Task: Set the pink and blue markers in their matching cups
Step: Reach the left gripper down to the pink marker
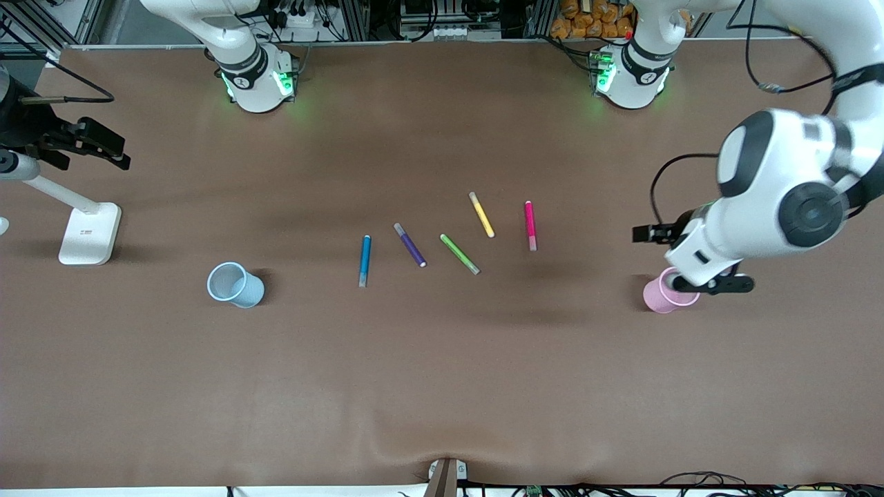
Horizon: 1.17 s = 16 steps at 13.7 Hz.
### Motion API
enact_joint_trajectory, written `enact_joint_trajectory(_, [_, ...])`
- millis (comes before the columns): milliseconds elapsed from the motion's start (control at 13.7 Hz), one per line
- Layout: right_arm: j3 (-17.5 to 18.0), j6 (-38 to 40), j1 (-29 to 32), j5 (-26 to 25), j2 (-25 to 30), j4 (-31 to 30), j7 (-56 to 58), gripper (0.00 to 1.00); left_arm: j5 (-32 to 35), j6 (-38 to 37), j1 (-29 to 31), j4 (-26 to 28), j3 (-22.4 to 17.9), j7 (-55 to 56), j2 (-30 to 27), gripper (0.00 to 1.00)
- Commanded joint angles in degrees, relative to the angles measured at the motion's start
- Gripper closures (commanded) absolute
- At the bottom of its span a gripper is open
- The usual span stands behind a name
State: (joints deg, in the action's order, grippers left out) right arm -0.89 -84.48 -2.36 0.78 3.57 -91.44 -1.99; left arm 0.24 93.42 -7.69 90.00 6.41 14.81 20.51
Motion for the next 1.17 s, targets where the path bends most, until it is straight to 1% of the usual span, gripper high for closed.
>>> enact_joint_trajectory(0, [0.01, 0.02, -0.46, -0.43, 0.29, -0.41, -0.82, 0.00, -0.41, 1.49, -3.54, -1.75, 0.10, 5.21, 3.21, 0.00])
enact_joint_trajectory(73, [0.01, -0.07, -0.46, -0.43, 0.21, -0.41, -0.82, 0.00, -0.76, 3.86, -4.25, -1.76, 0.10, 6.97, 4.44, 0.00])
enact_joint_trajectory(220, [0.01, -0.24, -0.46, -0.43, 0.03, -0.41, -0.82, 0.00, -4.26, 9.04, -5.83, -1.23, 0.10, 10.14, 7.60, 0.00])
enact_joint_trajectory(366, [0.01, -0.42, -0.54, -0.43, 0.03, -0.49, -0.82, 0.00, -4.63, 11.25, -7.85, -0.27, 0.10, 13.56, 10.07, 0.00])
enact_joint_trajectory(512, [0.01, -0.42, -0.72, -0.43, -0.06, -0.58, -0.82, 0.00, -4.72, 15.11, -10.48, 3.41, 0.10, 19.26, 10.34, 0.00])
enact_joint_trajectory(585, [0.01, -0.51, -0.72, -0.43, -0.06, -0.58, -0.82, 0.00, -4.63, 15.91, -11.28, 4.82, 0.01, 20.16, 10.34, 0.00])
enact_joint_trajectory(732, [0.01, -0.68, -0.81, -0.43, -0.15, -0.76, -0.82, 0.00, -4.37, 17.58, -11.64, 7.81, 0.01, 20.61, 9.73, 0.00])
enact_joint_trajectory(951, [0.01, -1.21, -1.16, -0.43, -0.15, -1.20, -0.82, 0.00, -4.28, 25.56, -11.82, 15.71, 0.18, 20.61, 7.53, 0.00])
enact_joint_trajectory(1098, [0.01, -1.12, -1.25, -0.43, -0.15, -1.28, -0.82, 0.00, -4.28, 29.70, -12.34, 19.06, 0.62, 20.70, 7.18, 0.00])
